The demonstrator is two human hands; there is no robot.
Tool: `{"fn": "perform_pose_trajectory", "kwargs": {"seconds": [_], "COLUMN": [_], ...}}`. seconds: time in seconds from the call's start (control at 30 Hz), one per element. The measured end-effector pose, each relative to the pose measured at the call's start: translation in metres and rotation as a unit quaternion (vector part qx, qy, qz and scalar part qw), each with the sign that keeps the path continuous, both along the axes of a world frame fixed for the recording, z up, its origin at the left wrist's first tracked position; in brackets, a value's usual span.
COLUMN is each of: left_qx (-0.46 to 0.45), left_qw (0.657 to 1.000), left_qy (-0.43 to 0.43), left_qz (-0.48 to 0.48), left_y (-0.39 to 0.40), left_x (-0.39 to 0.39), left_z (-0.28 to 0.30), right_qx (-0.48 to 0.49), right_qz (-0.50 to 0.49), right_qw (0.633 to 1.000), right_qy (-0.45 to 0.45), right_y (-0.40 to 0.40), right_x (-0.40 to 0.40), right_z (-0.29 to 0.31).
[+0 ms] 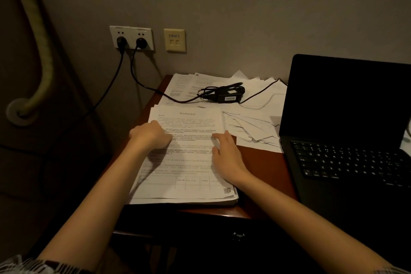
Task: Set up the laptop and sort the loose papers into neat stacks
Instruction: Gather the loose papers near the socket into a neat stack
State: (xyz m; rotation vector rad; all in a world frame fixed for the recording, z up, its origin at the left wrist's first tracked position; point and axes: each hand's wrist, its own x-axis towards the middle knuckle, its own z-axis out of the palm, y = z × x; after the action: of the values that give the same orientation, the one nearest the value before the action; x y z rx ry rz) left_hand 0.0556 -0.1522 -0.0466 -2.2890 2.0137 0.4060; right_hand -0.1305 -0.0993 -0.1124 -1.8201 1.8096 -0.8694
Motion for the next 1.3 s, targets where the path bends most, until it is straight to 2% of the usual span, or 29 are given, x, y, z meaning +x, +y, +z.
{"fn": "perform_pose_trajectory", "kwargs": {"seconds": [0.27,0.37,0.43,0.6,0.7,0.8,0.87,1.1,1.3], "left_qx": [0.01,-0.007,-0.046,-0.205,-0.208,-0.179,-0.172,-0.182,-0.201], "left_qw": [0.998,0.992,0.988,0.961,0.957,0.968,0.971,0.969,0.966], "left_qy": [-0.035,-0.111,-0.145,-0.019,0.054,0.057,0.059,0.075,0.089], "left_qz": [0.043,0.065,0.018,-0.184,-0.195,-0.166,-0.156,-0.146,-0.14], "left_y": [-0.003,-0.005,-0.01,-0.037,-0.05,-0.062,-0.065,-0.068,-0.069], "left_x": [0.021,0.013,-0.002,-0.062,-0.083,-0.083,-0.081,-0.081,-0.082], "left_z": [0.0,0.009,0.015,0.001,-0.022,-0.047,-0.059,-0.065,-0.068], "right_qx": [-0.012,-0.017,-0.03,-0.024,-0.026,-0.023,-0.028,0.01,-0.002], "right_qz": [0.044,0.025,0.001,-0.02,0.011,0.045,0.057,-0.005,-0.036], "right_qw": [0.999,0.999,0.997,0.961,0.922,0.886,0.866,0.813,0.822], "right_qy": [0.0,0.027,0.07,0.274,0.387,0.46,0.496,0.582,0.568], "right_y": [-0.003,-0.018,-0.04,-0.096,-0.114,-0.126,-0.134,-0.157,-0.177], "right_x": [0.023,0.008,-0.01,-0.055,-0.065,-0.066,-0.064,-0.058,-0.059], "right_z": [0.005,0.019,0.027,0.048,0.051,0.05,0.048,0.05,0.085]}}
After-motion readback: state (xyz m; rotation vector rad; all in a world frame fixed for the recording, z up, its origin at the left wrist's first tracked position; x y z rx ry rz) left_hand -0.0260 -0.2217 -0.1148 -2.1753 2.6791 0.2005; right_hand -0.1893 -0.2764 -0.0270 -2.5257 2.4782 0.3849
